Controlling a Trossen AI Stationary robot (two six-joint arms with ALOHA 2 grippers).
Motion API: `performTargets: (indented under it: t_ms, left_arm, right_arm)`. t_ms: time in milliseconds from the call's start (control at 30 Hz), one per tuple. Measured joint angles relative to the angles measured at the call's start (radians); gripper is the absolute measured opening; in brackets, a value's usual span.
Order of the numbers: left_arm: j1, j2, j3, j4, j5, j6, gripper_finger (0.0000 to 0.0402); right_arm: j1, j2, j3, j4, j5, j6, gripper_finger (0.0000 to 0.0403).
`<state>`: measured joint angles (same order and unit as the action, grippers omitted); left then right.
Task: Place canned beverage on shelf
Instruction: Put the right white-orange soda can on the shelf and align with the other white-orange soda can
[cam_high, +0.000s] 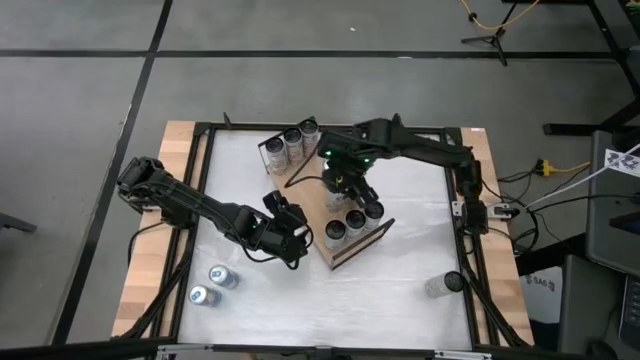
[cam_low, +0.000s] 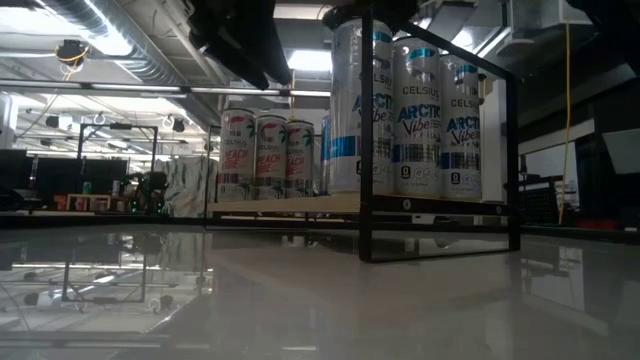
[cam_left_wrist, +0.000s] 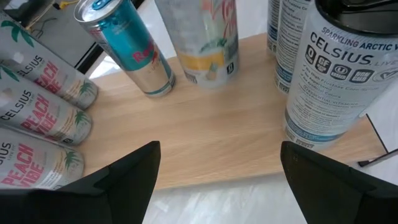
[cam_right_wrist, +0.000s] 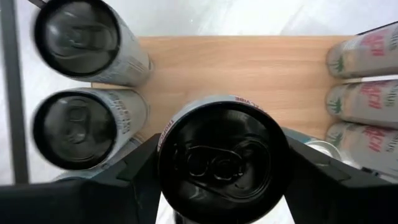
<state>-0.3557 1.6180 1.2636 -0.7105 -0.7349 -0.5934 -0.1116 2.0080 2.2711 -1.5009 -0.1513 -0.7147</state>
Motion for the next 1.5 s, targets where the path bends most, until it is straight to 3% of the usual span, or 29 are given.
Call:
performTargets:
  t_ms: [567, 1500]
  left_arm:
    - [0.0, 0.0, 0.0, 0.0, 0.0, 0.001, 0.0325]
    - [0.0, 0.0, 0.0, -0.004, 0.0, 0.002, 0.0325]
  right_arm:
    - [0.001, 0.106, -0.001, -0.012, 0.0, -0.026, 0.0255]
    - [0.0, 0.106, -0.031, 0.017, 0.001, 0.011, 0.0266]
